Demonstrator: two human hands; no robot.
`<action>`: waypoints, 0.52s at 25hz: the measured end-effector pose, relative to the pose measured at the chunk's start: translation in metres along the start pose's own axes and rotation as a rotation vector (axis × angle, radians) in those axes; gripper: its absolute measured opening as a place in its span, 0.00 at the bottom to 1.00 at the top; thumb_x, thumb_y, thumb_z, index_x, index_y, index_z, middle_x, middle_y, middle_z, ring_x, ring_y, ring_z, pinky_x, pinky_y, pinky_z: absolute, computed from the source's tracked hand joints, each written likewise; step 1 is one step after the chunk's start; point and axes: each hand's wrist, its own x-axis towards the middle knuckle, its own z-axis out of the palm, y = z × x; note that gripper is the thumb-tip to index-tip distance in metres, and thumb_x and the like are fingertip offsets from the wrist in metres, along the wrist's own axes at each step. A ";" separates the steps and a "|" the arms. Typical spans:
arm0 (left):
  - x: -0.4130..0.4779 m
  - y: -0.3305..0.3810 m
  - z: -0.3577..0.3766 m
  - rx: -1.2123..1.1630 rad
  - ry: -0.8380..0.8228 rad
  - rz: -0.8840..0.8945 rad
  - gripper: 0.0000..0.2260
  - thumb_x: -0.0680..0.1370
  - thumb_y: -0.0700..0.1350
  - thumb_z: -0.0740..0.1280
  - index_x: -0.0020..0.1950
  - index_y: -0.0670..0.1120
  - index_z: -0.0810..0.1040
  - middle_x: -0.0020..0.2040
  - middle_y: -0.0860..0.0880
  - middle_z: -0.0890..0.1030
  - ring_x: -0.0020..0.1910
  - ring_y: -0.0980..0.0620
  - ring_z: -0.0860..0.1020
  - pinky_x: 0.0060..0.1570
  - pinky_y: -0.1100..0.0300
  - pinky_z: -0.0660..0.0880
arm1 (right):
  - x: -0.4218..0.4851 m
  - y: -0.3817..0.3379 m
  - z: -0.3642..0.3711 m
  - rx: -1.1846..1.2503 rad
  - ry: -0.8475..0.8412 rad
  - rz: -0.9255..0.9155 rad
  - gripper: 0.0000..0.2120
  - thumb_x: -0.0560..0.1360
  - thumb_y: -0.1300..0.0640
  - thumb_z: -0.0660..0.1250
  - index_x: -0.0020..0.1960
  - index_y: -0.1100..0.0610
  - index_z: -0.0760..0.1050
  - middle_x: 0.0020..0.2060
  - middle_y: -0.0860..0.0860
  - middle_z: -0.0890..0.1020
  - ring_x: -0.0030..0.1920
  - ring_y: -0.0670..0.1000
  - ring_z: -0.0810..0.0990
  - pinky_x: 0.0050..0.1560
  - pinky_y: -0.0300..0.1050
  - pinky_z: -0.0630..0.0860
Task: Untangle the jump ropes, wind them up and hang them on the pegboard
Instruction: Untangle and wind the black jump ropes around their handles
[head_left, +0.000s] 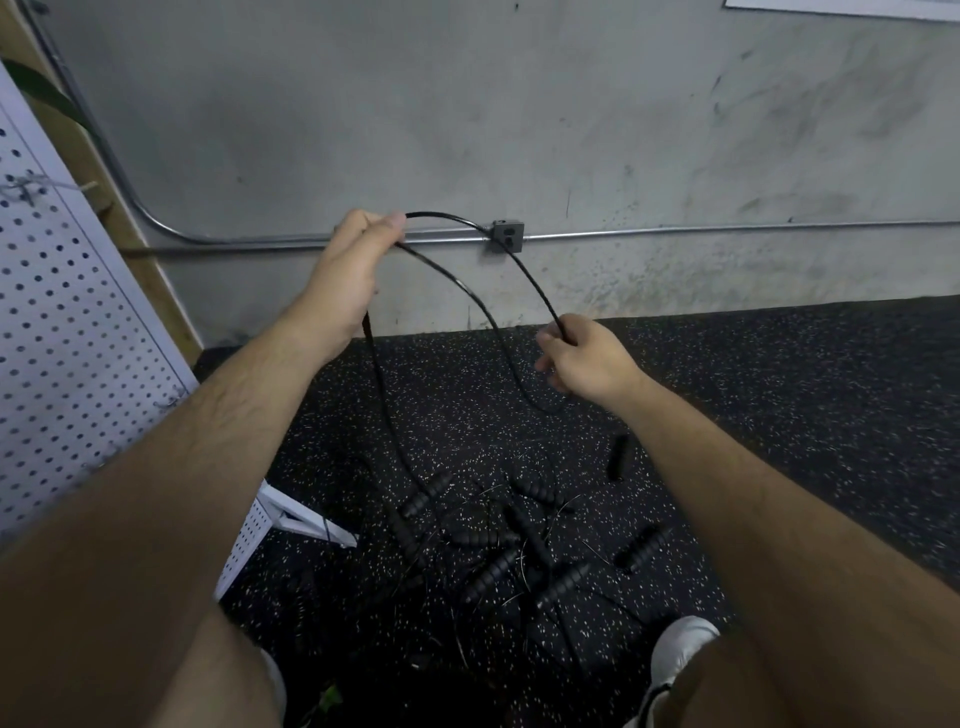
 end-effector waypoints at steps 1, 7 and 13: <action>-0.001 0.001 0.003 0.024 -0.008 0.026 0.12 0.83 0.56 0.62 0.46 0.50 0.71 0.39 0.56 0.69 0.38 0.59 0.68 0.44 0.56 0.67 | -0.003 -0.002 0.003 0.098 -0.052 0.000 0.06 0.80 0.56 0.65 0.56 0.54 0.75 0.46 0.53 0.85 0.40 0.52 0.81 0.43 0.50 0.79; -0.006 -0.003 0.022 0.313 -0.044 0.191 0.07 0.84 0.52 0.63 0.46 0.55 0.75 0.38 0.57 0.74 0.36 0.64 0.70 0.37 0.70 0.66 | -0.017 -0.042 0.035 0.472 -0.282 -0.111 0.27 0.74 0.40 0.70 0.68 0.50 0.72 0.57 0.53 0.82 0.49 0.50 0.83 0.47 0.47 0.80; -0.004 -0.028 0.008 0.254 -0.286 -0.060 0.14 0.83 0.58 0.61 0.45 0.51 0.78 0.27 0.59 0.70 0.28 0.57 0.68 0.33 0.54 0.69 | -0.004 -0.059 0.031 0.584 0.064 0.014 0.12 0.83 0.50 0.61 0.45 0.55 0.73 0.31 0.47 0.72 0.31 0.47 0.71 0.36 0.43 0.71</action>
